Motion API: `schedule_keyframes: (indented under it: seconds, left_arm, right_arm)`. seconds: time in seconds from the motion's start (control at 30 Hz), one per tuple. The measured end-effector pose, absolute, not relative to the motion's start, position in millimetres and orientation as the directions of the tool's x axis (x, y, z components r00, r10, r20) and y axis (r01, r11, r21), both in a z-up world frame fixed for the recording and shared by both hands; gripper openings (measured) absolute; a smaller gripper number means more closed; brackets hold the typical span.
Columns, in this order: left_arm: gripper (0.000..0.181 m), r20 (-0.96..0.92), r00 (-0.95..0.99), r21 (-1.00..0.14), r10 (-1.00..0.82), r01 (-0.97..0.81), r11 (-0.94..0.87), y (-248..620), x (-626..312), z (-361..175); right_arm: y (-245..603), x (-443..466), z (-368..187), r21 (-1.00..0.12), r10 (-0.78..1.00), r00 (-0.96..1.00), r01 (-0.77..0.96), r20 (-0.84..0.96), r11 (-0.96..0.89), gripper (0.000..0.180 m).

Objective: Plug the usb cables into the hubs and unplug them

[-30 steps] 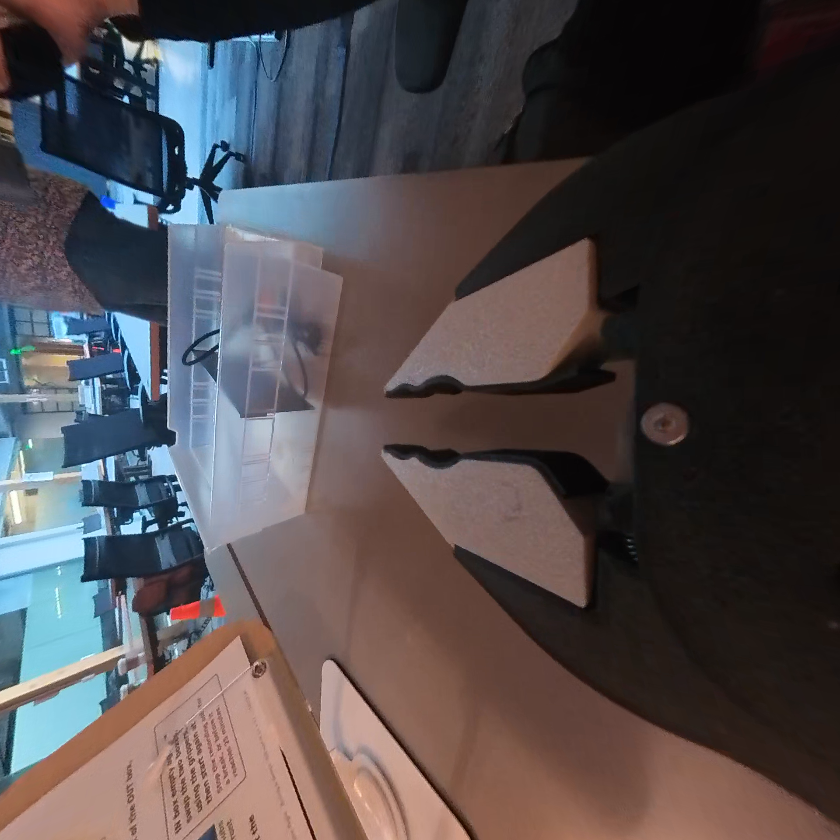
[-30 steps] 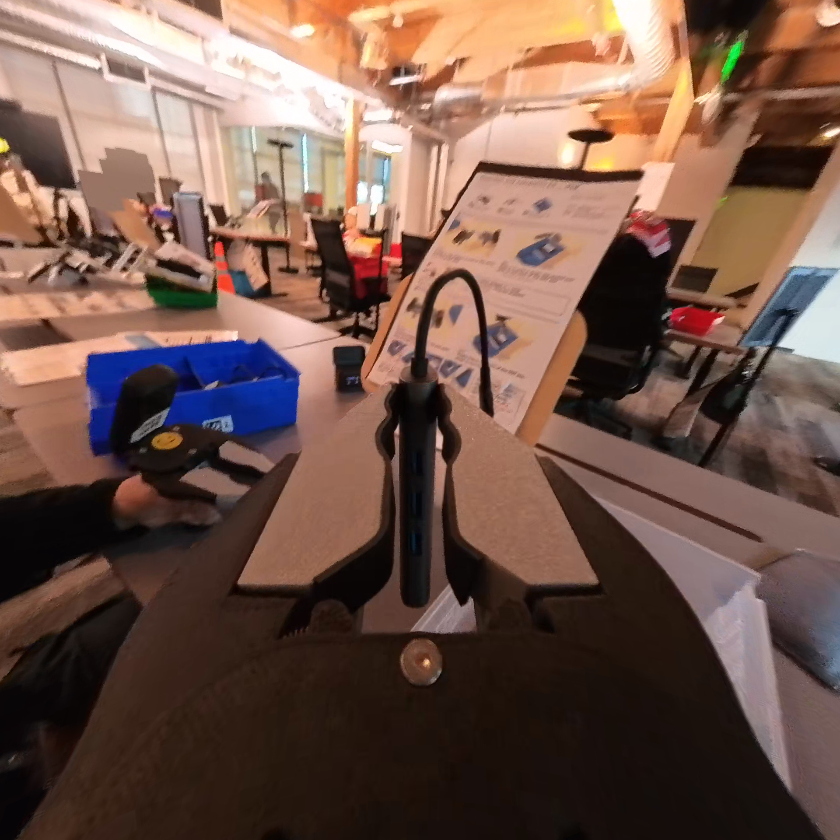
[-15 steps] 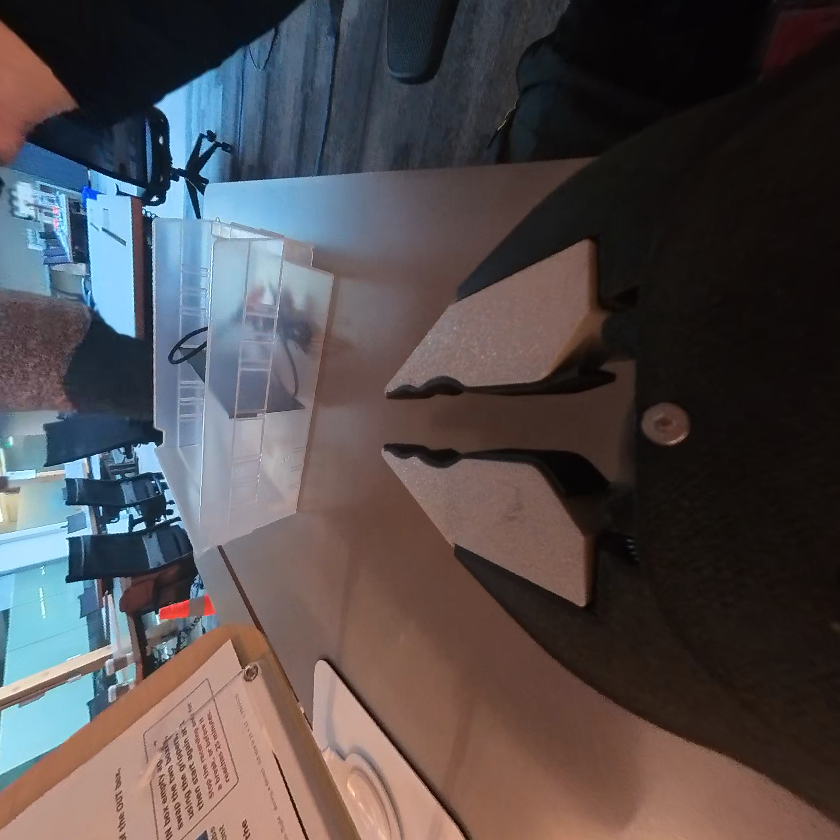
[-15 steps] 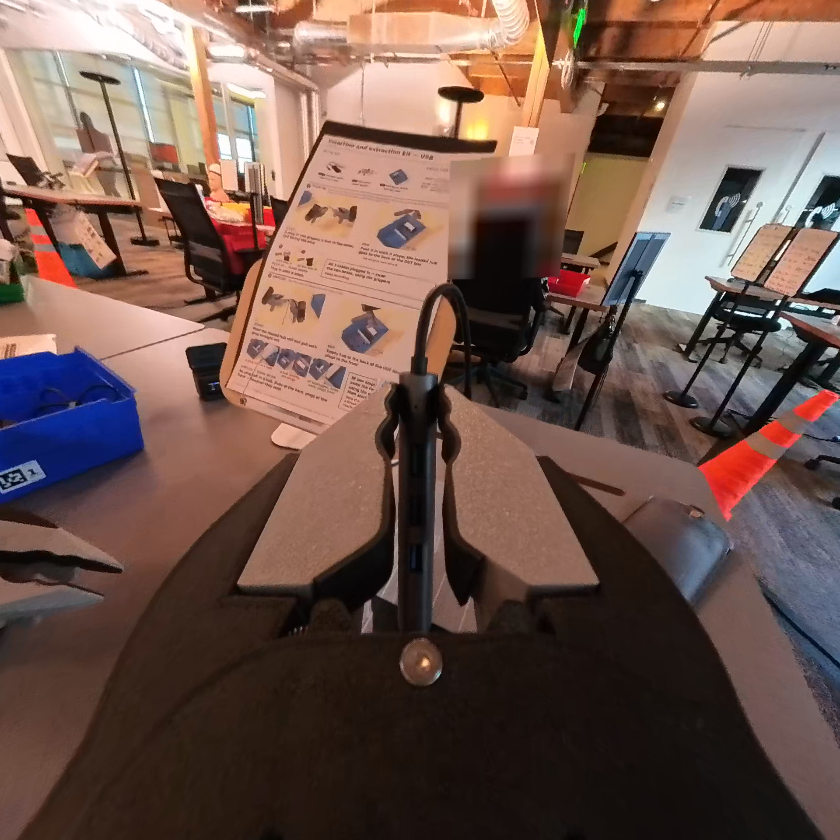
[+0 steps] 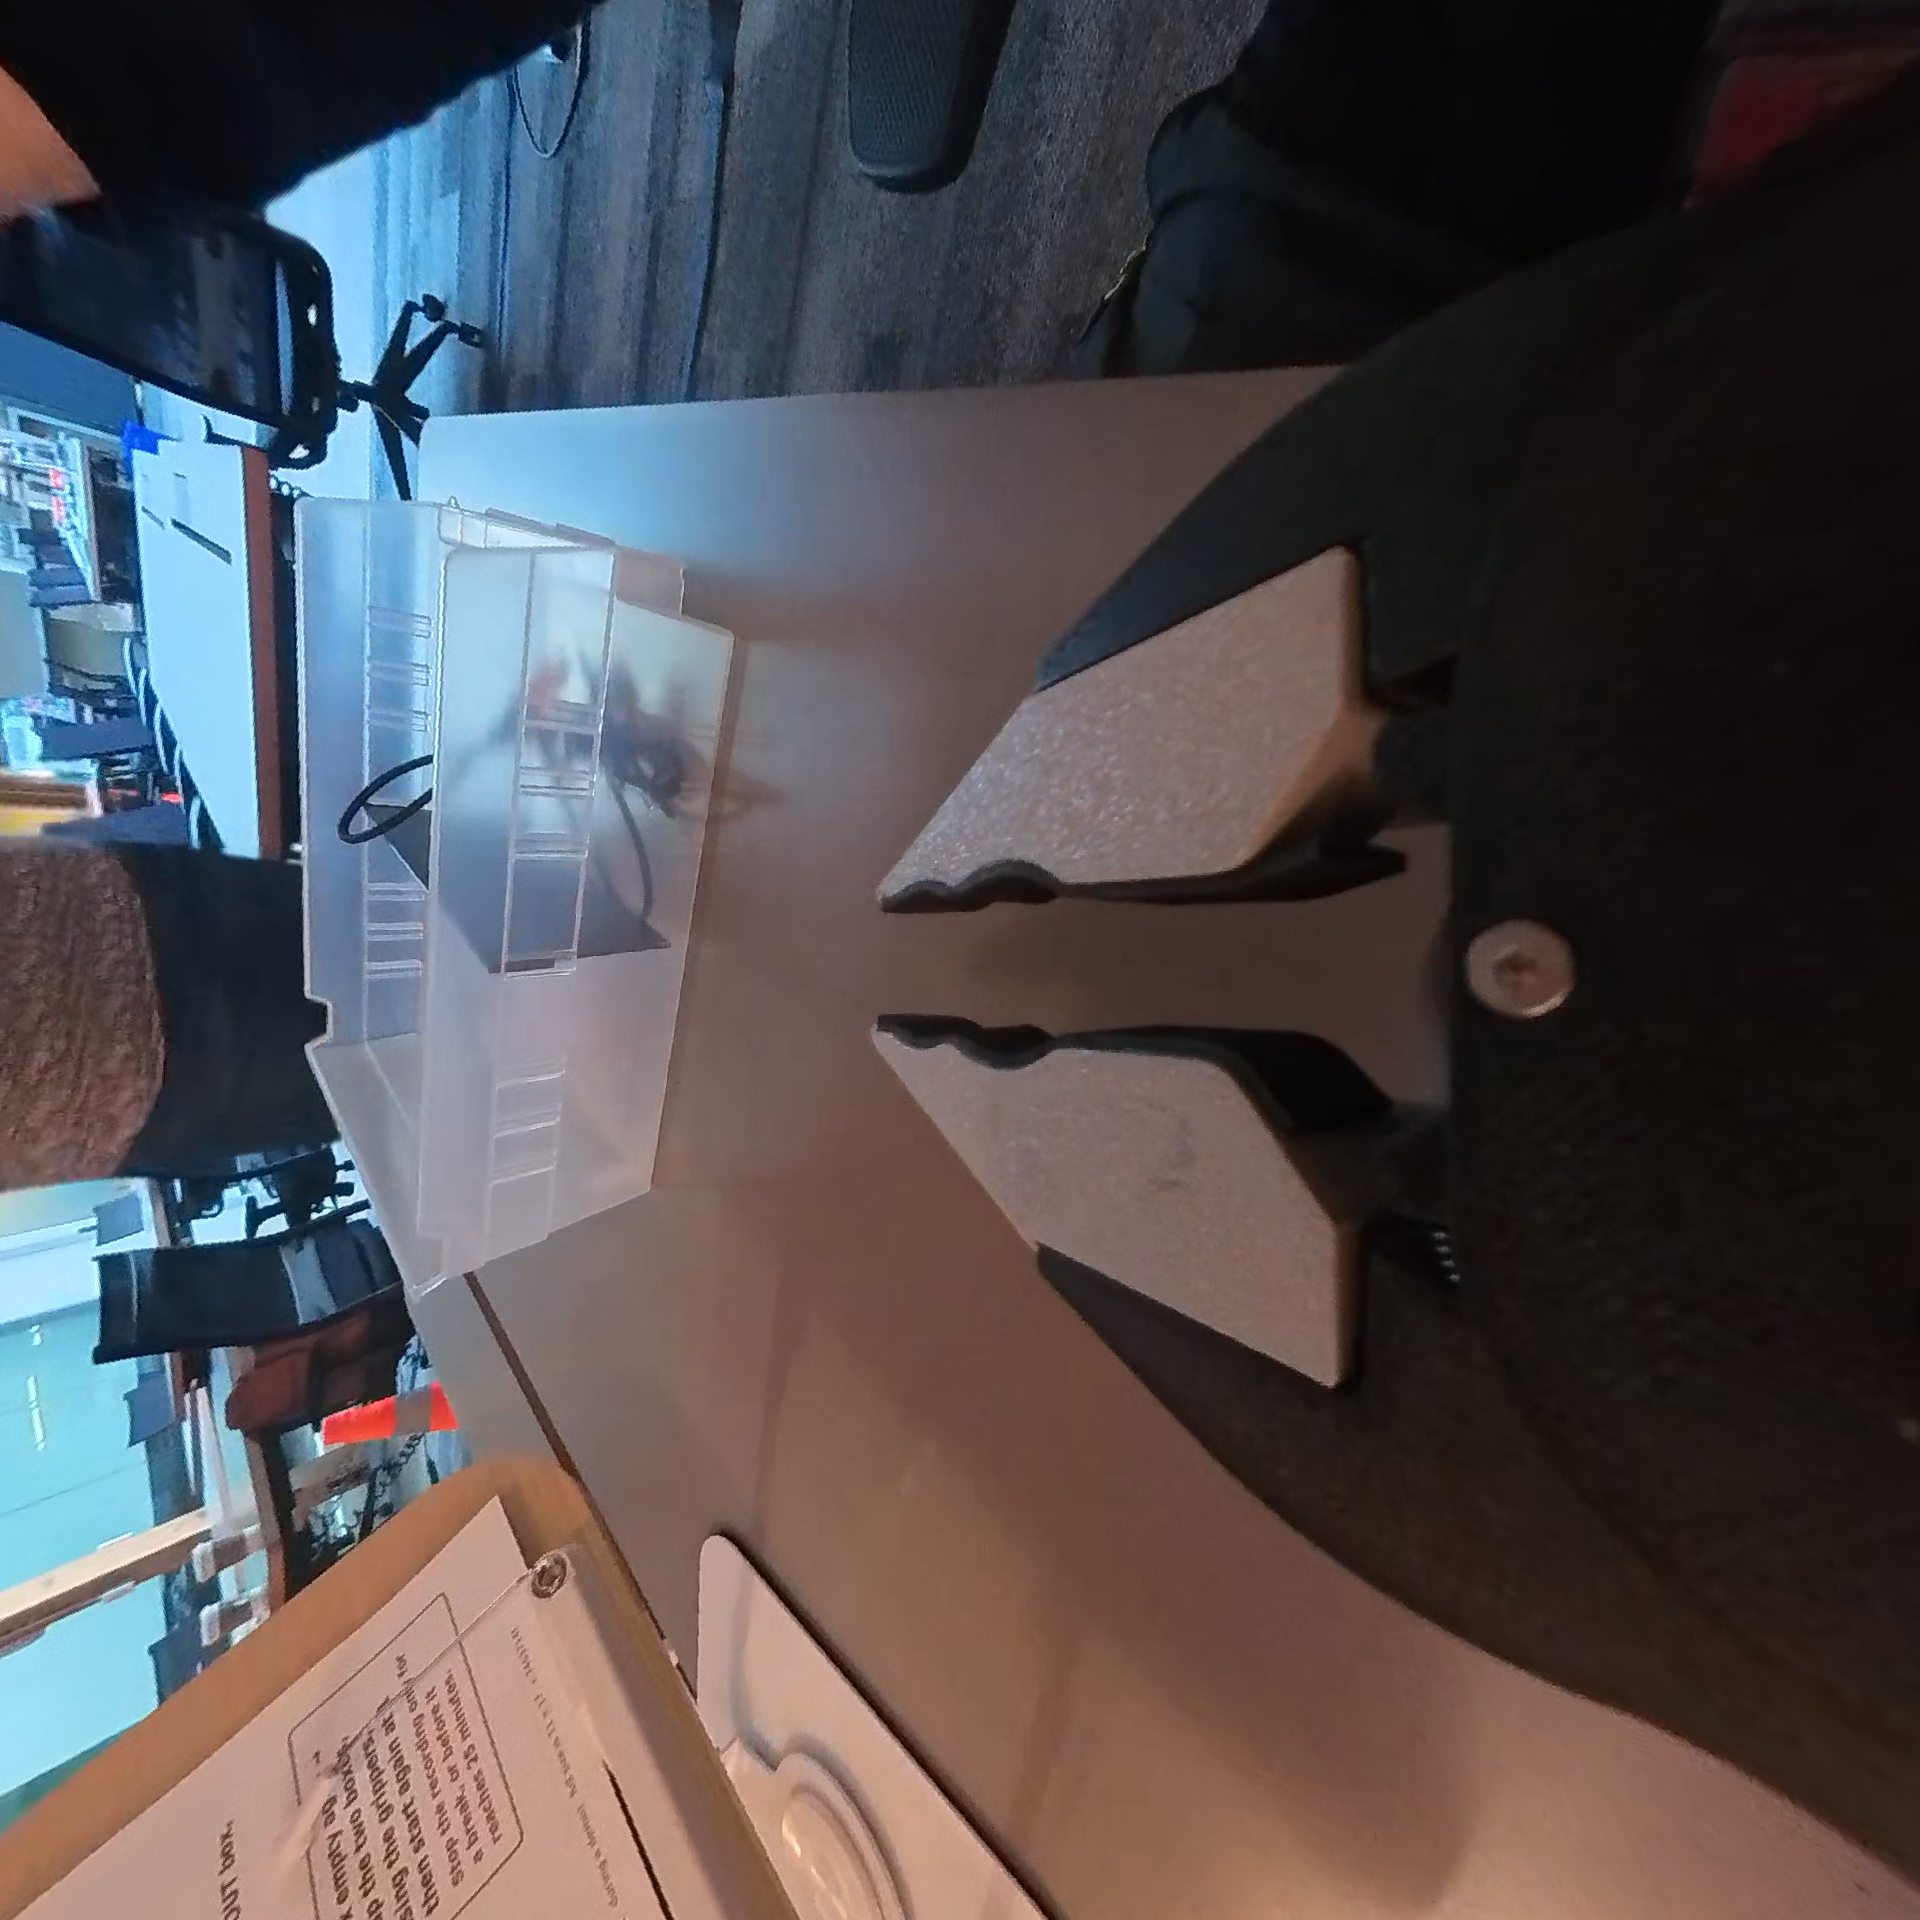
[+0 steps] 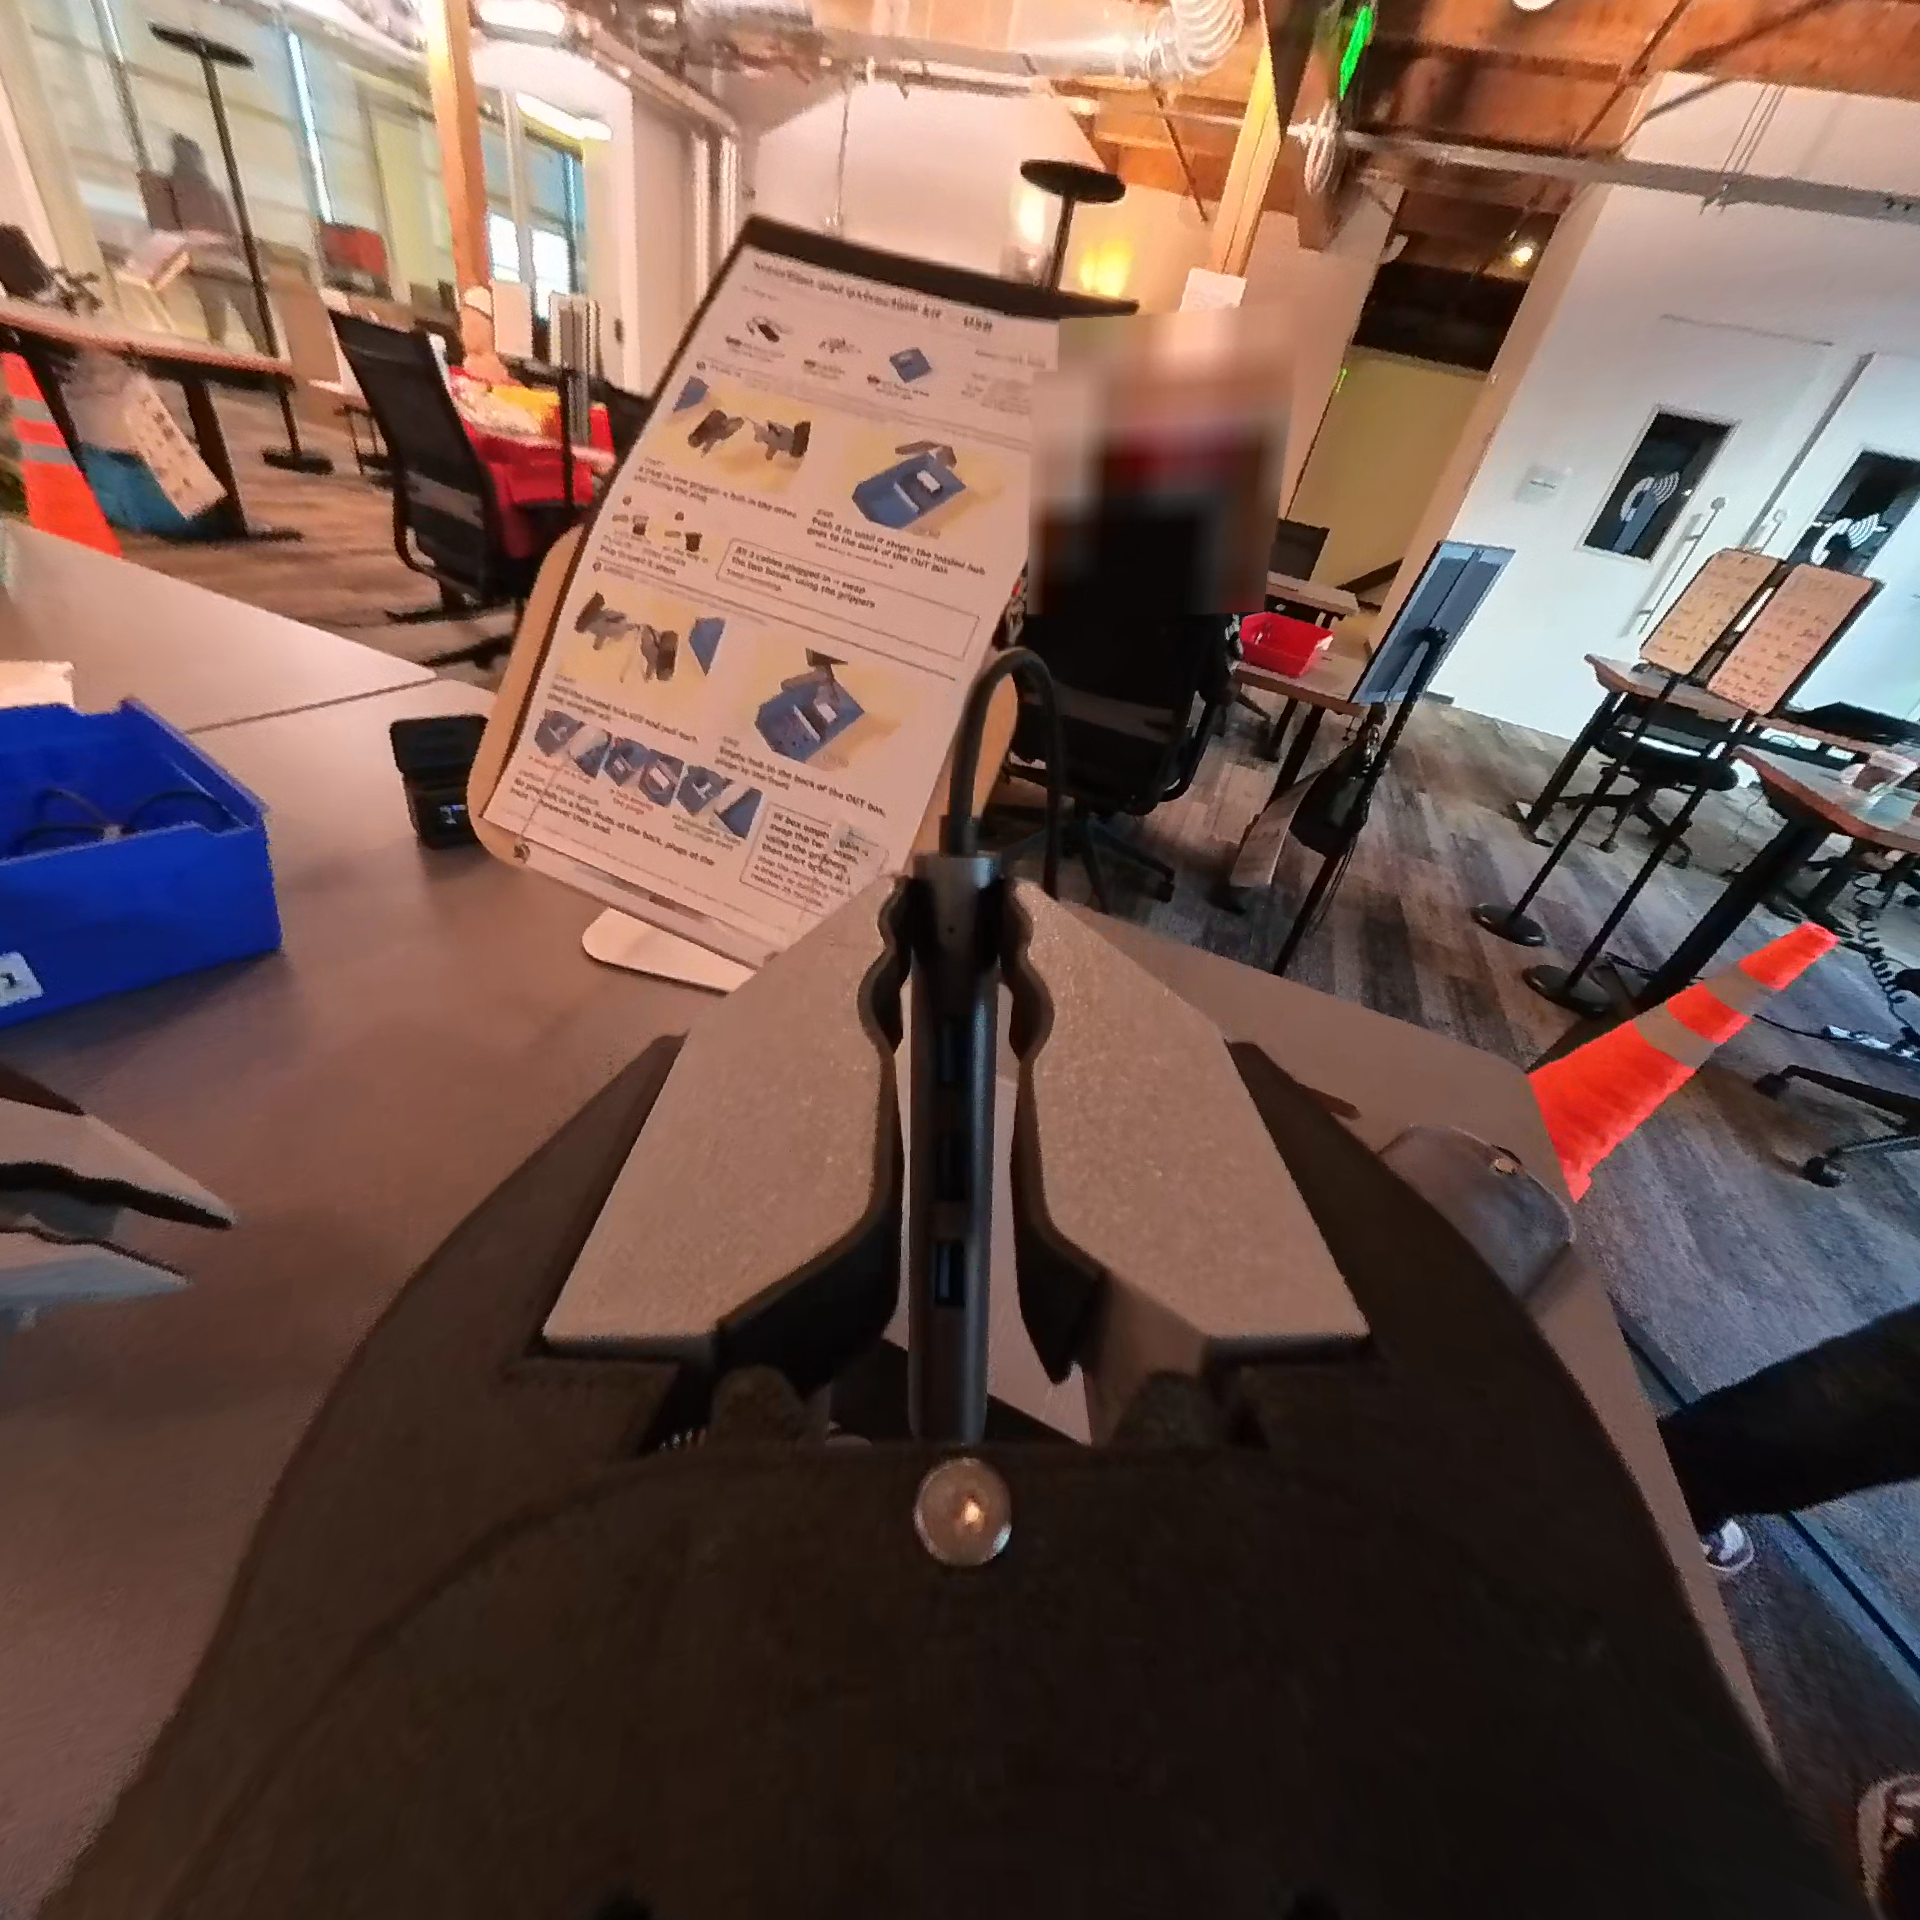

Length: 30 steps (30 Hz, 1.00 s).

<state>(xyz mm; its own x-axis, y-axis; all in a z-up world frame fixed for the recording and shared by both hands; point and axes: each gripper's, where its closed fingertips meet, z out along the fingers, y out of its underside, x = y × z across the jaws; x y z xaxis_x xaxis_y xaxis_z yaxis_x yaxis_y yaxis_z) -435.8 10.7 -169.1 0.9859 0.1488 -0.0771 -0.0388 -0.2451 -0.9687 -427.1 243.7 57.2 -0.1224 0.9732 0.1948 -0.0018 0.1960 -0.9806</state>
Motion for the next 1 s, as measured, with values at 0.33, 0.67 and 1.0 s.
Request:
schedule_keyframes:
  seconds: [0.33, 0.67, 1.0]
  left_arm:
    - [0.017, -0.076, 0.987, -0.964, 0.141, -0.037, -0.262, 12, -435, -172]
    - [0.020, -0.075, 0.990, -0.953, 0.116, -0.037, -0.300, 15, -432, -178]
    - [0.040, 0.070, 0.965, -0.950, 0.254, 0.143, -0.279, -38, -432, -161]
  right_arm:
    - [264, -466, 6, -0.952, 0.944, -0.223, 0.132, 0.244, 0.277, 0.013]
    - [328, -527, -110, -0.657, 0.913, -0.250, 0.636, 0.323, 0.406, 0.033]
    - [219, -466, -58, -0.865, 0.923, -0.320, 0.379, 0.212, 0.330, 0.032]
